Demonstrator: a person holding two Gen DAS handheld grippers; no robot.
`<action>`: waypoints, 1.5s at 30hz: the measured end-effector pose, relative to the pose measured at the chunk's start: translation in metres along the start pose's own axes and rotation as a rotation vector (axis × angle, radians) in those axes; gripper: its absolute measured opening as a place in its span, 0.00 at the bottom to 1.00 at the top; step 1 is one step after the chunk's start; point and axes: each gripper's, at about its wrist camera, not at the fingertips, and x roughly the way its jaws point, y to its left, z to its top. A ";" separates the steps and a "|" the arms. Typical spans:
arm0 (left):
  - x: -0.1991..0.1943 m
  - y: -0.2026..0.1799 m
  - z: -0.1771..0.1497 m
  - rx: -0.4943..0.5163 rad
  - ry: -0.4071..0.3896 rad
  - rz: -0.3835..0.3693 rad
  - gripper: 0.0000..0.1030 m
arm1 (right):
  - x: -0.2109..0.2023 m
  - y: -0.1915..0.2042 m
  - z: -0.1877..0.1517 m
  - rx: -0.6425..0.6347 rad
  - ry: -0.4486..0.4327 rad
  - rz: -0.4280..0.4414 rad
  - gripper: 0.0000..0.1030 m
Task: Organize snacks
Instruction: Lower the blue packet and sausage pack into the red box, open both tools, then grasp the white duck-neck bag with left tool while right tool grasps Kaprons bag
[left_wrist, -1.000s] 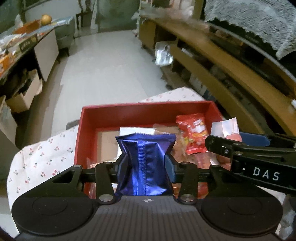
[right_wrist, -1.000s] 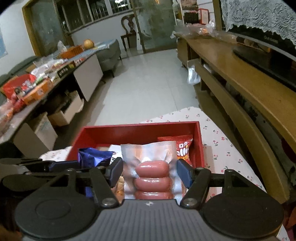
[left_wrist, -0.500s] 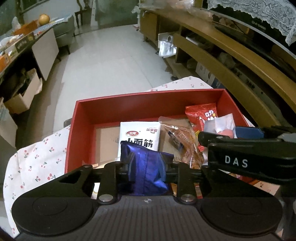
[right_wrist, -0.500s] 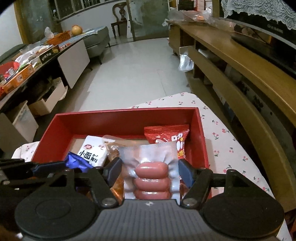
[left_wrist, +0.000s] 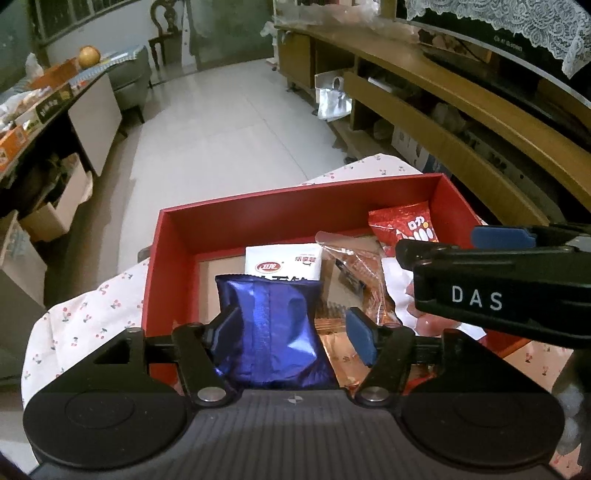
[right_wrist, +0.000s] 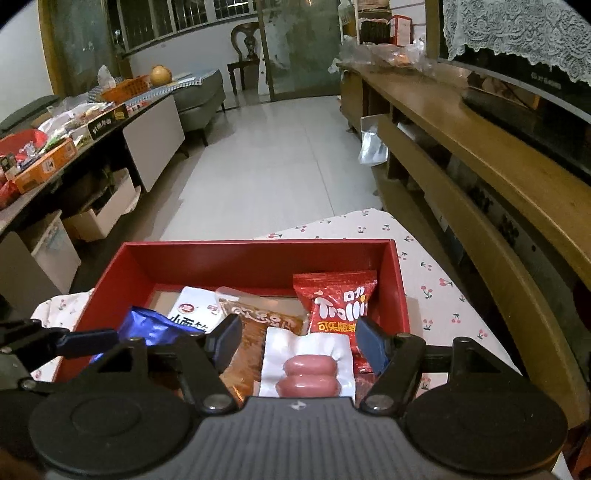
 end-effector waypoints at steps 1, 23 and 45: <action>-0.001 0.000 0.000 0.001 -0.002 -0.001 0.68 | -0.002 0.001 0.000 0.000 -0.002 0.002 0.76; -0.035 0.011 -0.031 -0.063 0.015 -0.051 0.70 | -0.050 0.003 -0.032 0.016 0.013 0.032 0.76; 0.020 -0.005 -0.069 -0.108 0.220 -0.203 0.71 | -0.070 -0.010 -0.063 0.044 0.105 0.060 0.76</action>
